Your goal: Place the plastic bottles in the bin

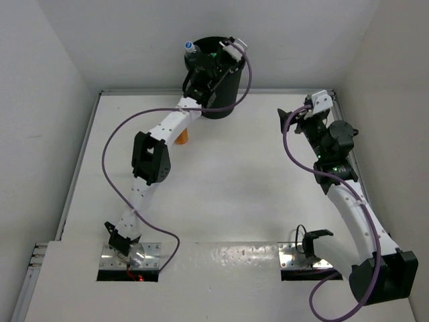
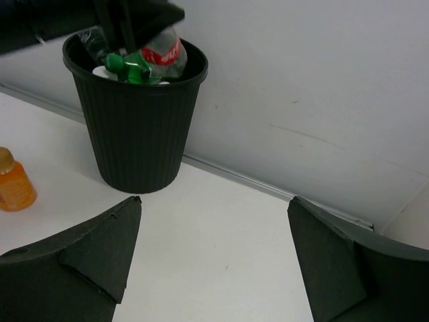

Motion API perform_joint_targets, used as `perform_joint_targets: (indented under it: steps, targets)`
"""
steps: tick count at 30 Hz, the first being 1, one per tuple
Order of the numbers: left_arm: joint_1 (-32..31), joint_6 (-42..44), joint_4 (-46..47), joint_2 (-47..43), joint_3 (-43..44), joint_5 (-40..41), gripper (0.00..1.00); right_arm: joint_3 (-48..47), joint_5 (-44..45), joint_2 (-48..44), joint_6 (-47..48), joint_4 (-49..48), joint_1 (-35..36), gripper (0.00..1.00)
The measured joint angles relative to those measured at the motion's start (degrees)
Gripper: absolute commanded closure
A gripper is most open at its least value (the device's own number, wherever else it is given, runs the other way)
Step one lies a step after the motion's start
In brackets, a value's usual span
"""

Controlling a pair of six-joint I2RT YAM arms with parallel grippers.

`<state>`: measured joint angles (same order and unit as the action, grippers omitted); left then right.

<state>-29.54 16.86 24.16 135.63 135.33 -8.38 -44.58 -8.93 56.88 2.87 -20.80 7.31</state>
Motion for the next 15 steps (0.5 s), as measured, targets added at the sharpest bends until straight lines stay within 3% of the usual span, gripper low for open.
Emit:
perform_joint_targets:
  steps: [4,5,8,9,10,15]
  targets:
    - [0.00,3.19,1.33,4.44,0.07,2.84,0.98,0.00,0.42,-0.48,0.50,2.29,0.09,0.10]
    - [0.00,3.76,1.84,4.94,0.07,3.61,0.86,0.00,0.57,-0.59,0.61,2.89,0.09,0.10]
    - [0.17,4.04,3.80,5.20,0.07,5.55,0.27,0.00,0.96,-0.96,1.07,4.68,0.09,0.10]
    - [0.33,4.20,4.52,5.20,0.28,5.88,0.19,0.00,0.96,-1.14,1.25,5.05,0.09,0.10]
    - [0.44,3.61,5.05,5.20,0.66,6.08,0.03,0.00,0.96,-1.25,1.27,5.25,0.09,0.09]
    - [1.09,0.52,6.38,4.02,1.86,4.50,0.00,0.00,0.24,-1.33,1.22,5.88,0.63,0.09]
